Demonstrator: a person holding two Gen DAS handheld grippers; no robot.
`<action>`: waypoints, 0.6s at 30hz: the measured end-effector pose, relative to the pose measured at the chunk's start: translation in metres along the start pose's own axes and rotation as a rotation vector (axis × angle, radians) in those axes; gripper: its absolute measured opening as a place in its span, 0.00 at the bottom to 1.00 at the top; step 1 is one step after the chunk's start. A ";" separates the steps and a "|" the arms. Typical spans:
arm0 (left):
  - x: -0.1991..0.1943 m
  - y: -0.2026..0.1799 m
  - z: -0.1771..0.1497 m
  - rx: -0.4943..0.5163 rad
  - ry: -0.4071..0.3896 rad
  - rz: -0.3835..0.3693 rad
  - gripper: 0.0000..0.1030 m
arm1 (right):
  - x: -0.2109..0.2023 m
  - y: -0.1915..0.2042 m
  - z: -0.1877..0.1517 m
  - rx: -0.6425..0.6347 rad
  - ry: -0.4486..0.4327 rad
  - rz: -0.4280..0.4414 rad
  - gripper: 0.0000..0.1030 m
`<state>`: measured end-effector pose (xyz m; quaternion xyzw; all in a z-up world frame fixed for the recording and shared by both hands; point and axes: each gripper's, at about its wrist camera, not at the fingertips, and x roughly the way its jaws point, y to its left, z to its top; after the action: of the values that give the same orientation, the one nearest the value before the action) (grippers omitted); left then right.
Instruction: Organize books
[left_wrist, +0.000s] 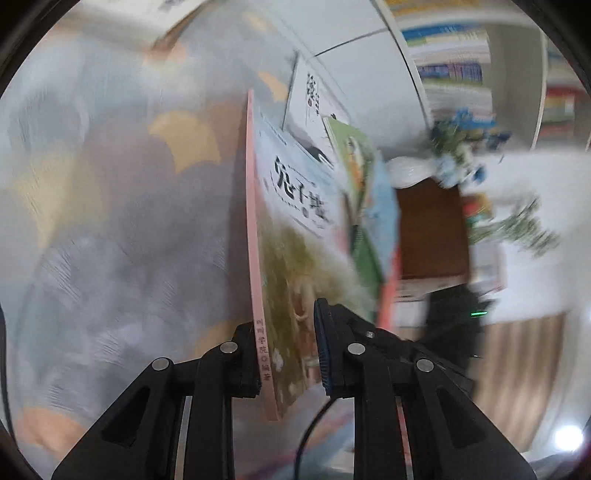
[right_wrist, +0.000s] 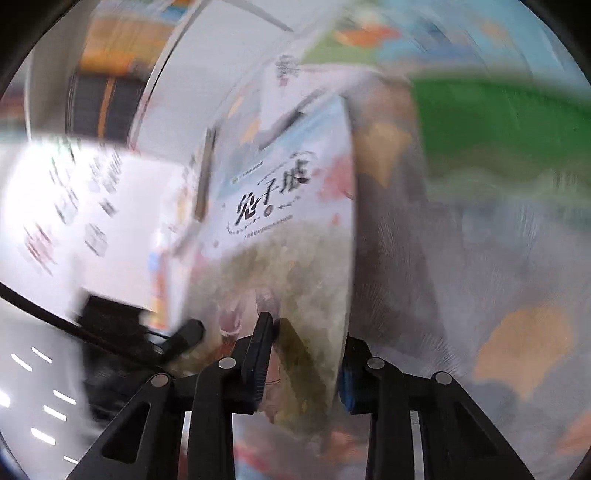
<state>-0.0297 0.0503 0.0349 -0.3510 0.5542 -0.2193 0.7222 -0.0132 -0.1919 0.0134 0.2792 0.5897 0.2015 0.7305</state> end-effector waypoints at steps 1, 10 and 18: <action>-0.001 -0.009 0.000 0.051 -0.014 0.050 0.18 | 0.000 0.015 -0.001 -0.076 -0.008 -0.071 0.29; -0.053 -0.026 0.009 0.167 -0.161 0.035 0.19 | -0.013 0.115 -0.035 -0.546 -0.133 -0.321 0.28; -0.115 -0.010 0.049 0.157 -0.329 0.002 0.20 | -0.014 0.191 -0.013 -0.740 -0.220 -0.282 0.29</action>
<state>-0.0155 0.1378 0.1238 -0.3244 0.4098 -0.2008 0.8286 -0.0223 -0.0522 0.1450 -0.0662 0.4281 0.2667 0.8609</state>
